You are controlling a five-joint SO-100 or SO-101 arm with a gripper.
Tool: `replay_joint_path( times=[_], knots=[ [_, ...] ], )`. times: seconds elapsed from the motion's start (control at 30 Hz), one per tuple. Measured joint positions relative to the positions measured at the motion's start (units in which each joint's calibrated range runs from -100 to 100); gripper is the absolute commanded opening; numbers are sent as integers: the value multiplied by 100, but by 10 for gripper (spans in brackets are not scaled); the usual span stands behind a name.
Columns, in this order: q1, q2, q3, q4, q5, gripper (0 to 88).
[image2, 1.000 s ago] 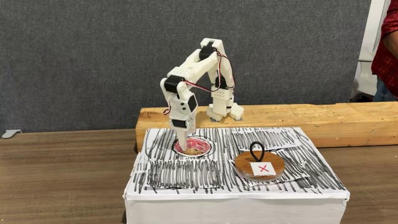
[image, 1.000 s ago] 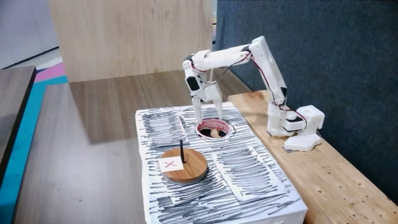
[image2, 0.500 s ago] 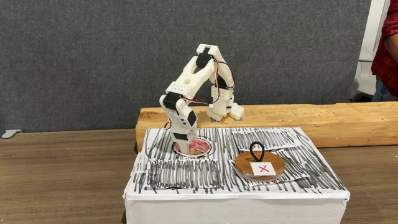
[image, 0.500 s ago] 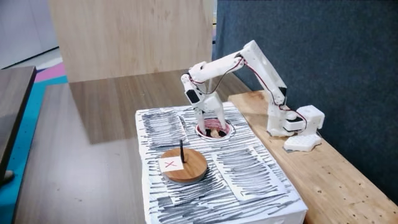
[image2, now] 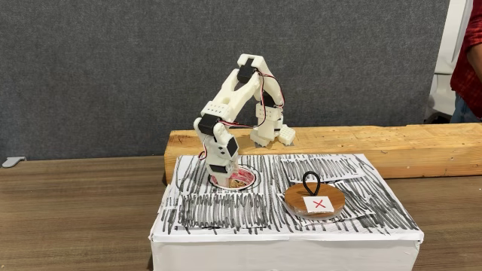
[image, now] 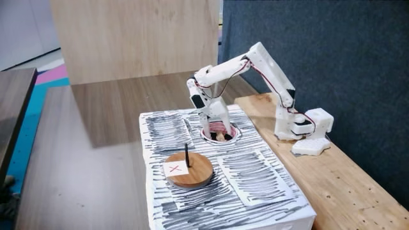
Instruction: Pick the brown debris from the hole.
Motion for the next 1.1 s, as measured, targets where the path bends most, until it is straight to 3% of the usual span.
replay_joint_path(
  times=[1.1],
  knots=[
    [0, 202, -9, -529, -26, 278]
  ],
)
